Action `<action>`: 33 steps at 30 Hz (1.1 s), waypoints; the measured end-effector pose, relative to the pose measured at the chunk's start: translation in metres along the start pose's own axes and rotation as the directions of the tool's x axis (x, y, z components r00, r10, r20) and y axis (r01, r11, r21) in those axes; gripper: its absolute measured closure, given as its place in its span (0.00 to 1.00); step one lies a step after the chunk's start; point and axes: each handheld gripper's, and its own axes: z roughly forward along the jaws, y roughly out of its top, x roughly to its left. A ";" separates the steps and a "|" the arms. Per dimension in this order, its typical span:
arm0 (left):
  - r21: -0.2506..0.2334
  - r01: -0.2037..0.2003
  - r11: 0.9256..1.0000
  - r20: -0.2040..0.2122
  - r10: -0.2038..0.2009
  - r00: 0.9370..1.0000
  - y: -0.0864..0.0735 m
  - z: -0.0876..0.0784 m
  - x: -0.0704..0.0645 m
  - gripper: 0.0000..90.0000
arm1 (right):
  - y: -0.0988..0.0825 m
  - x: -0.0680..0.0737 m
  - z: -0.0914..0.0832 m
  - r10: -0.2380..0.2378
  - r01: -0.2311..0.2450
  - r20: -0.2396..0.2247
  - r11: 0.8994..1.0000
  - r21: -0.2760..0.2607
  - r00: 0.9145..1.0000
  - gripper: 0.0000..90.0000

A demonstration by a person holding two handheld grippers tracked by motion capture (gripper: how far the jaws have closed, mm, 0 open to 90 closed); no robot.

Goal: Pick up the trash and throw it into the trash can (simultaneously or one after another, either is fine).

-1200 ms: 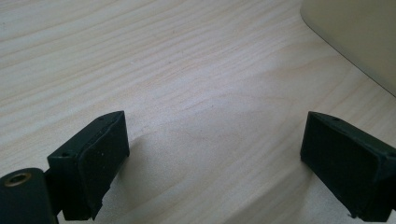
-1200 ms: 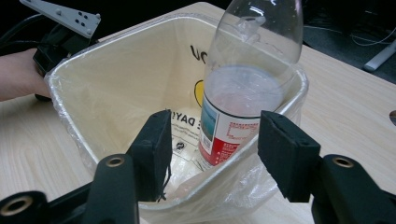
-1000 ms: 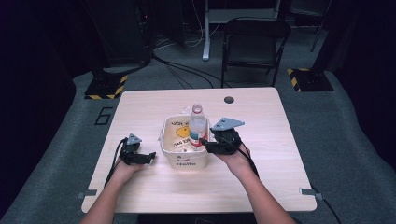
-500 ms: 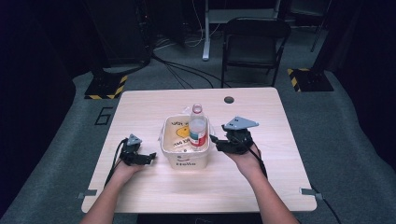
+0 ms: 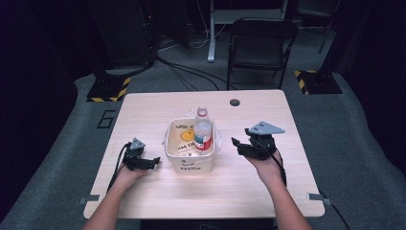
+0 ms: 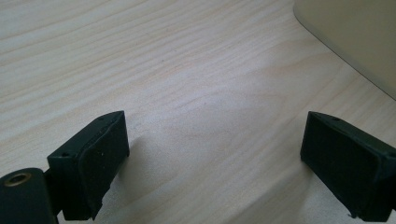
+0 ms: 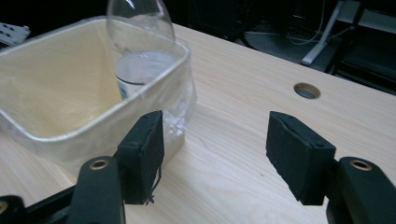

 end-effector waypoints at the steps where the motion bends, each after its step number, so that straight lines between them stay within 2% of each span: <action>1: 0.000 0.000 1.000 0.000 0.000 1.000 0.000 0.000 0.000 0.08 | -0.003 -0.002 0.000 0.007 -0.007 0.004 1.000 0.001 1.000 0.40; 7: 0.000 -0.003 1.000 0.000 0.003 1.000 0.000 0.000 0.000 0.08 | -0.017 -0.013 -0.001 0.046 -0.046 0.031 0.999 0.011 0.998 0.40; 18: -0.001 0.006 1.000 0.002 -0.006 1.000 0.000 0.000 -0.001 0.08 | -0.041 -0.025 0.004 0.079 -0.083 0.073 0.995 0.054 0.994 0.40; 27: 0.012 0.008 1.000 0.012 -0.008 1.000 0.000 -0.001 -0.001 0.08 | -0.065 -0.032 0.013 0.109 -0.117 0.086 0.988 0.103 0.990 0.40; 28: -0.002 0.011 1.000 0.006 -0.011 1.000 0.000 0.000 -0.002 0.08 | -0.068 -0.033 0.014 0.111 -0.120 0.085 0.987 0.110 0.990 0.40; 33: 0.002 0.009 1.000 0.006 -0.009 1.000 0.000 0.000 -0.002 0.08 | -0.076 -0.038 0.016 0.138 -0.148 0.081 0.980 0.132 0.987 0.38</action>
